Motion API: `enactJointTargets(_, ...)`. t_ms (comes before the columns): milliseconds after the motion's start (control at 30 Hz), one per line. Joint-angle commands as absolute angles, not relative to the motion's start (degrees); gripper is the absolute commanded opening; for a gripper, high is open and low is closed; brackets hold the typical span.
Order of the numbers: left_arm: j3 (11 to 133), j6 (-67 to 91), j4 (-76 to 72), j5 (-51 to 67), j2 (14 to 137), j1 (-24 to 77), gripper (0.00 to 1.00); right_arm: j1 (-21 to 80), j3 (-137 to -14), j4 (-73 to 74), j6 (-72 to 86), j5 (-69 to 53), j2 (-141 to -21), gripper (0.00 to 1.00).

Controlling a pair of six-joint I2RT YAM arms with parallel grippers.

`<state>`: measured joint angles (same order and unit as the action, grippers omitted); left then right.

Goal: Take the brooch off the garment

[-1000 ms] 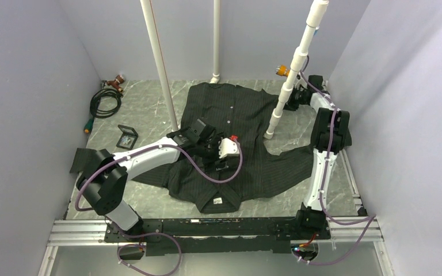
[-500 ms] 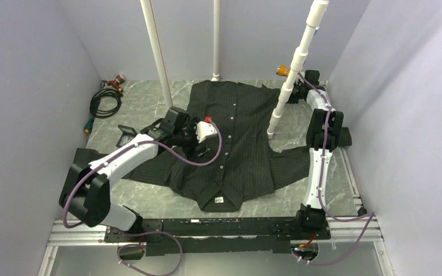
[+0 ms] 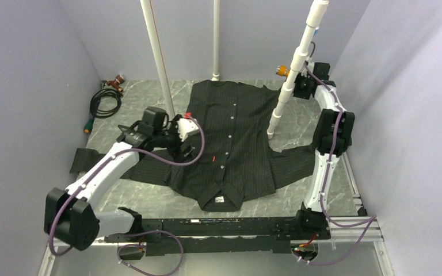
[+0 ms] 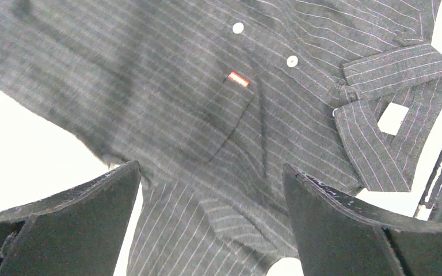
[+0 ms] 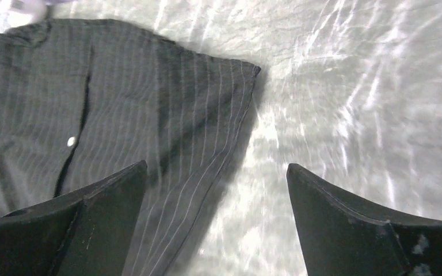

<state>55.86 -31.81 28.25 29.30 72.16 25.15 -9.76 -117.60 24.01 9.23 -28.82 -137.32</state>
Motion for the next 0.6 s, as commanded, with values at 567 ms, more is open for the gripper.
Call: enactJointTargets(567, 58.3, -16.3, 32.6, 42.1, 72.3, -18.5, 0.99, -16.0, -67.2, 32.9, -10.4, -31.8, -83.2, 1.0)
